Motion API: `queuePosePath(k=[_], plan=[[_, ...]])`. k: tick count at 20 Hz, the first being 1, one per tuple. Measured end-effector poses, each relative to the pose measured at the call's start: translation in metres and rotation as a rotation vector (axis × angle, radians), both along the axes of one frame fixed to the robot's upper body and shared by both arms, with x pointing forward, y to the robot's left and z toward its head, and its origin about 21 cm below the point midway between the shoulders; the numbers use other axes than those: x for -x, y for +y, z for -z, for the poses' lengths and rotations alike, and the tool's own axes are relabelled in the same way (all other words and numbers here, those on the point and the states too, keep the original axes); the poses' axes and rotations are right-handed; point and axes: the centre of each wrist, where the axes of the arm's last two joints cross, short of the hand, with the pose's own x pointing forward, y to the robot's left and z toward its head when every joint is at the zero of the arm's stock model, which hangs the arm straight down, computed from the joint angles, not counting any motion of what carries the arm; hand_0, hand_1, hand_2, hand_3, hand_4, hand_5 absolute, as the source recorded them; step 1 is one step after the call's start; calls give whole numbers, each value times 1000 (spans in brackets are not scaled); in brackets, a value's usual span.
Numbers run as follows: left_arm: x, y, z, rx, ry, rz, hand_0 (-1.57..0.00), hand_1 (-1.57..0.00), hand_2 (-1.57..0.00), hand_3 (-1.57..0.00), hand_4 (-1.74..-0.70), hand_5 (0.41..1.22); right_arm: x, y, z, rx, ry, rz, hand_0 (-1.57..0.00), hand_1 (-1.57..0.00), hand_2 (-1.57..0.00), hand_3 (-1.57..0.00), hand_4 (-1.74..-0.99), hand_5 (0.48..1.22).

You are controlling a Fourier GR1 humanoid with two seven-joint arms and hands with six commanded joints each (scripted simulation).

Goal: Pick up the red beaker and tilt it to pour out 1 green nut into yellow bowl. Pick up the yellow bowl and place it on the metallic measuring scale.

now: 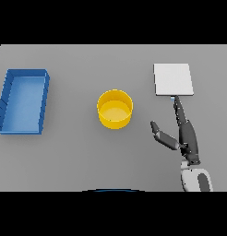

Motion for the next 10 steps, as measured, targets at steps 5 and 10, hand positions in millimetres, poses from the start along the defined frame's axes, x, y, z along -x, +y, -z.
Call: queuePosePath(k=[5, 10], plan=[[30, 48, 54, 283, -55, -207, -1571, -1571, -1570, -1458, -1740, 1221, -1, 1, -1, 33, 17, -9, 1, 1, 1, 1, -1210, 631], [75, 57, 106, 410, -32, -342, -1571, -1571, -1571, -1452, -1741, 1221, 0, 2, -4, 55, 12, -19, 1, 1, 1, 1, -1210, 660]])
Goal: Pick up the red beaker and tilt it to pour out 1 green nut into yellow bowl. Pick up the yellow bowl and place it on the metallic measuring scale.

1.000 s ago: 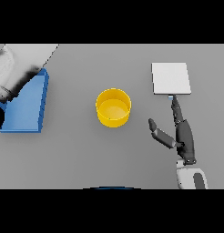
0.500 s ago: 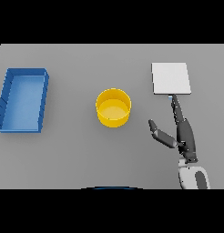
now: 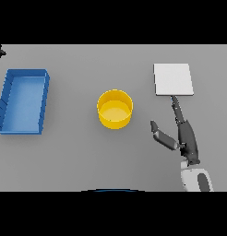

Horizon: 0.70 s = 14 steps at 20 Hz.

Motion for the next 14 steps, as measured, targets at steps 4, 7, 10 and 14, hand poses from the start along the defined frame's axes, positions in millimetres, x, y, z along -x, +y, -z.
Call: queuePosePath(k=[4, 7, 10, 14], plan=[[27, 1, 36, 72, 48, -49, -1571, -1571, -1571, -1474, -1741, 1221, -3, -1, 1, -11, 3, 12, 1, 1, 1, 1, -1214, 664], [38, 1, 52, 94, 59, -79, -1571, -1571, -1571, -1521, -1741, 1199, 0, 1, 4, -4, -3, -3, 1, 1, 1, 1, -1216, 667], [45, -3, 66, 102, 87, -97, -1571, -1571, -1571, -1546, -1741, 1039, 1, -3, 5, 11, 2, -5, 1, 1, 1, 1, -1203, 663], [50, 0, 70, 67, 145, -92, -1564, -1449, -1432, -1362, -1374, 830, 2, 2, 6, 3, -5, -7, 1, 1, 1, 1, -1192, 663]])
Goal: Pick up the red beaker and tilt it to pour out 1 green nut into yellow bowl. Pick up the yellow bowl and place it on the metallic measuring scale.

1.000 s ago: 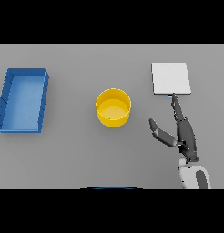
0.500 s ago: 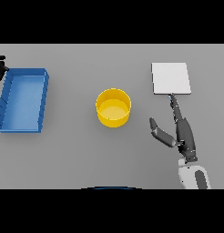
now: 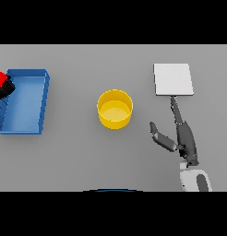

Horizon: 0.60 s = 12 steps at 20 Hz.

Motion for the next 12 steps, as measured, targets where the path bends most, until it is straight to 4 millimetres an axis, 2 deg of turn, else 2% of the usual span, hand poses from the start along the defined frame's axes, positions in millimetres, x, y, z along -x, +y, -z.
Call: queuePosePath(k=[1, 2, 3, 5, 7, 8, 10, 12], plan=[[1, 0, 0, -4, 7, 16, -1457, -1180, -1187, -1129, -1229, 803, 0, 0, -1, -2, 0, 2, 1, 1, 1, 1, -1188, 663], [4, 1, -1, 19, 56, 65, -1166, -944, -959, -903, -1120, 778, 0, 0, 3, -7, 11, 1, 1, 1, 1, 1, -1187, 664], [7, 1, -4, 35, 106, 99, -932, -755, -767, -722, -1034, 758, 0, 0, 0, -5, -17, 3, 1, 1, 1, 1, -1185, 665], [10, 2, -11, 45, 159, 151, -596, -483, -490, -462, -916, 723, 1, 0, 0, 5, -5, 8, 1, 1, 1, 1, -1182, 667], [10, 4, -19, 41, 188, 173, -381, -309, -313, -295, -851, 698, 4, -3, -2, 11, 7, 10, 1, 1, 1, 1, -1187, 667], [12, 6, -15, 51, 202, 179, -305, -247, -251, -236, -831, 688, 5, -4, -1, -3, 9, 13, 1, 1, 1, 1, -1189, 666], [12, 8, -10, 64, 212, 181, -195, -158, -160, -151, -802, 679, 5, -2, -3, 5, 1, 7, 1, 1, 1, 1, -1188, 668], [7, 8, -15, 68, 182, 190, -124, -100, -102, -96, -791, 674, 6, 1, -5, 4, 14, 5, 1, 1, 1, 1, -1193, 660]])
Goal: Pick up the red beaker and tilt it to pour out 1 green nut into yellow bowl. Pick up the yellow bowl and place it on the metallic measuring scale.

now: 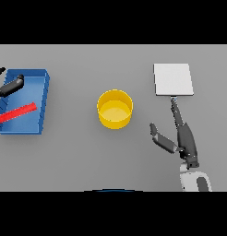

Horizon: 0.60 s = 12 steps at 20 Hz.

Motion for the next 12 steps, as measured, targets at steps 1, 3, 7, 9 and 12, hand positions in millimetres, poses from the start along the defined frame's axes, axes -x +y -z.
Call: queuePosePath(k=[1, 3, 7, 9, 12], plan=[[1, 2, -2, 11, -22, 5, -99, -80, -81, -77, -785, 674, -1, 2, 0, 9, 7, 0, 1, 1, 1, 1, -1192, 660], [-1, 0, -4, 18, -52, 7, -63, -51, -52, -49, -785, 674, -5, 7, -1, 47, 10, -10, 1, 1, 1, 1, -1203, 660], [-4, -2, -4, 46, -83, 12, -25, -20, -21, -19, -776, 685, -14, 12, -9, 101, -23, -126, 1, 1, 1, 1, -1180, 708], [-3, -3, -2, 44, -80, 13, -16, -13, -13, -12, -781, 700, -27, 14, -19, 187, -43, -180, 1, 1, 1, 1, -1221, 709], [-5, -7, -2, 54, -81, 17, -8, -6, -6, -6, -792, 709, -41, 14, -30, 327, -44, -299, 1, 1, 1, 1, -1268, 691]])
